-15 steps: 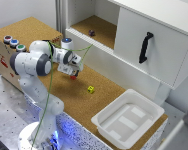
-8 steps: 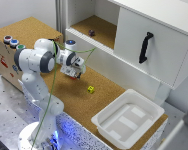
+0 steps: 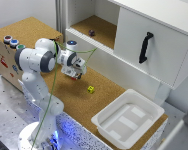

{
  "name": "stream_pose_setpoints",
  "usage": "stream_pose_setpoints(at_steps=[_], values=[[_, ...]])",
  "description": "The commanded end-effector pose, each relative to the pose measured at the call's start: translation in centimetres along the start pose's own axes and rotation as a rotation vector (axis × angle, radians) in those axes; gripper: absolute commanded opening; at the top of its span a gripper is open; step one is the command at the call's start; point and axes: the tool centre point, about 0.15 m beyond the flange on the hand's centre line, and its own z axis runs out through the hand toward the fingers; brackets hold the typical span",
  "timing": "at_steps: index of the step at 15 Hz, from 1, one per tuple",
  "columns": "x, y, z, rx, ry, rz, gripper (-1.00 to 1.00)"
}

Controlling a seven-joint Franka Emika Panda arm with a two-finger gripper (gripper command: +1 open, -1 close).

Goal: Place the pink object on top of the drawer

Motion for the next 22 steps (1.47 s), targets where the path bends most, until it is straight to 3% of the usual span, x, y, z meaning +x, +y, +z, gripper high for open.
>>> stream_pose_setpoints(at_steps=[1, 7, 11, 14, 22], values=[[0.1, -2.2, -8.3, 0.001, 0.066, -0.152, -1.0], [3.1, -9.6, -20.2, 0.078, 0.159, -0.463, -1.0], [3.0, -16.8, -26.2, 0.164, 0.159, -0.743, -1.0], [2.4, -21.8, -29.0, 0.213, 0.122, -0.96, -1.0], [1.0, -31.5, -30.8, 0.183, 0.041, -1.324, -1.0]])
